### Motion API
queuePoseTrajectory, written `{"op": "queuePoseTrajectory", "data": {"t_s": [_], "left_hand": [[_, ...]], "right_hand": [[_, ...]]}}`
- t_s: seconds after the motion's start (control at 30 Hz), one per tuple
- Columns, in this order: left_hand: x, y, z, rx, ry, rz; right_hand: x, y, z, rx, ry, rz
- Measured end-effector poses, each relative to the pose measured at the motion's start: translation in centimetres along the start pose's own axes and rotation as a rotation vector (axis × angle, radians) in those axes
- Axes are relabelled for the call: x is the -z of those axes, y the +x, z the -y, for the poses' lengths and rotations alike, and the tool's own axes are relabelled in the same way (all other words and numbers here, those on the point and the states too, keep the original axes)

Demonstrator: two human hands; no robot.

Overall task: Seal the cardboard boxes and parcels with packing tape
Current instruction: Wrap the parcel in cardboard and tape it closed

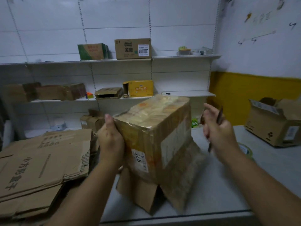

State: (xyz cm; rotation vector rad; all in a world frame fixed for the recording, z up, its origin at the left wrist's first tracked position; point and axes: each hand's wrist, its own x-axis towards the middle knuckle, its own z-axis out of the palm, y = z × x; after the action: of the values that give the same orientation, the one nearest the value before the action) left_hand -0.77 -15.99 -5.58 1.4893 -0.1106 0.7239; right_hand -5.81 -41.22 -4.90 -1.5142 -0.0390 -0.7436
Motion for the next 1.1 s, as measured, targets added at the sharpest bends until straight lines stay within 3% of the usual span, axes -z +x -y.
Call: {"op": "queuePoseTrajectory", "data": {"t_s": [0.2,0.33,0.43,0.5,0.57,0.6,0.67,0.73,0.8,1.1], "left_hand": [[-2.1,2.9,0.1,0.178,-0.117,0.153],[-3.5,2.8,3.7,0.286,0.14,0.4],[-2.1,3.6,4.3,0.26,0.316,0.37],[-1.1,3.9,2.8,0.191,0.225,0.212],[-0.6,2.8,0.0,0.026,0.158,0.156],[-0.4,1.8,-1.2,-0.055,0.139,0.199],[-0.2,-1.0,-2.9,-0.161,0.175,0.441],[0.1,-3.6,-3.0,-0.245,0.359,0.776],[0.4,-4.8,-1.8,-0.261,0.488,0.965],[1.1,-2.9,1.1,-0.109,0.284,0.903]], "right_hand": [[1.9,3.8,-0.2,-0.349,0.139,0.325],[1.4,3.6,-2.6,-0.513,0.181,0.234],[1.5,3.1,-3.3,-0.502,0.156,0.151],[0.9,2.8,-3.6,-0.442,0.06,0.07],[0.1,2.5,-3.7,-0.351,-0.194,0.041],[-0.3,2.3,-3.8,-0.31,-0.325,0.04],[-1.0,1.5,-3.3,-0.279,-0.5,0.049],[-1.5,0.6,-2.4,-0.251,-0.577,0.081],[-1.3,0.0,-1.9,-0.229,-0.551,0.09],[-0.8,-2.6,-1.1,-0.084,-0.469,0.183]]}}
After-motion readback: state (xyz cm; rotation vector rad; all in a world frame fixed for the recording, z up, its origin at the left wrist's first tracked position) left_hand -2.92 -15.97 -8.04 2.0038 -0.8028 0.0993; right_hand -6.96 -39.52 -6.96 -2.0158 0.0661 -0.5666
